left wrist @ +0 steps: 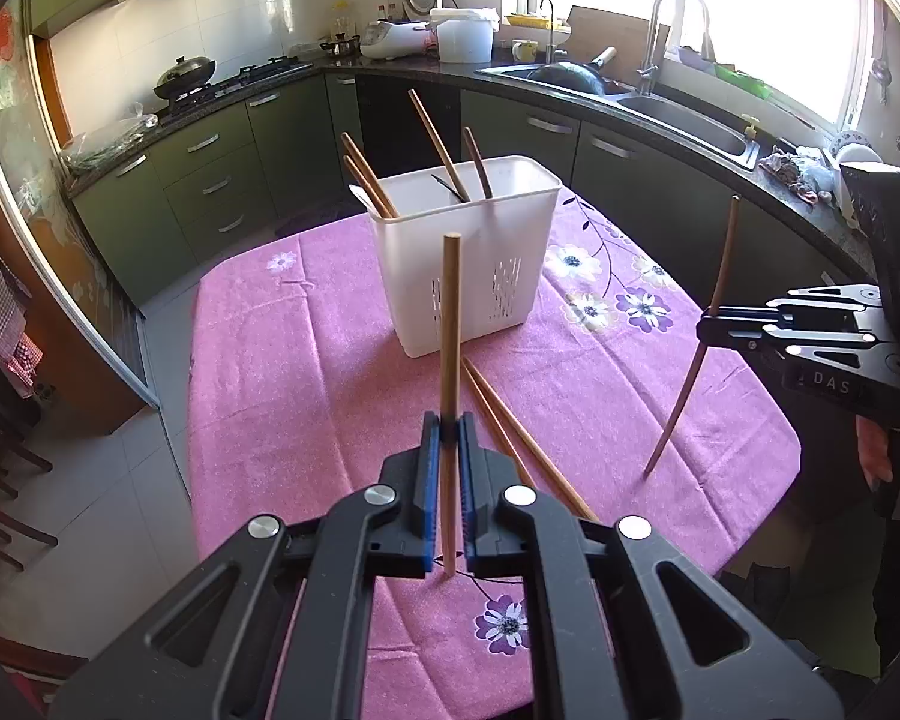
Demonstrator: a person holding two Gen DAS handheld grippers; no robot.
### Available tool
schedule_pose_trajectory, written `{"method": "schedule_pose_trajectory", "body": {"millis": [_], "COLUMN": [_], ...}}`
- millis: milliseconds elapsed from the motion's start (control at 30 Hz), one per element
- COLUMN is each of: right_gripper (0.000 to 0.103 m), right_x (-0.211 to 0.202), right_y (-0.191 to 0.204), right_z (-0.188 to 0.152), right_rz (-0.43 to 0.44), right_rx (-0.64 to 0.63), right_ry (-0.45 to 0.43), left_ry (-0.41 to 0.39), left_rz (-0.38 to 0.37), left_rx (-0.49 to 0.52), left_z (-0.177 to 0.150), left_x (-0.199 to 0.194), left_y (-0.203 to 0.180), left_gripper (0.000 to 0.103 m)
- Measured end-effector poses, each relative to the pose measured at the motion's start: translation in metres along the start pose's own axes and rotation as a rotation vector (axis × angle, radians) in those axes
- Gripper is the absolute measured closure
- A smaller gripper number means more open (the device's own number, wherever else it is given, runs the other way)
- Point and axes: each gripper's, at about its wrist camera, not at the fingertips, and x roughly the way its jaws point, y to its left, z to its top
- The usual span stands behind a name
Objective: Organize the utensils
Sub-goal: 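Carry both chopsticks over the white caddy, lower them in and open both tools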
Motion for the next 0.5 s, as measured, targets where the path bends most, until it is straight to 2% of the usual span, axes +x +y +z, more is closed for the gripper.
{"method": "schedule_pose_trajectory", "body": {"millis": [500], "right_gripper": [0.096], "right_x": [-0.004], "right_y": [0.012], "right_z": [0.017], "right_rz": [0.018], "right_rx": [-0.029], "right_ry": [-0.023], "left_ry": [-0.023], "left_rz": [-0.013], "left_rx": [0.008], "left_z": [0.015], "left_x": [-0.005], "left_y": [-0.001], "left_gripper": [0.097]}}
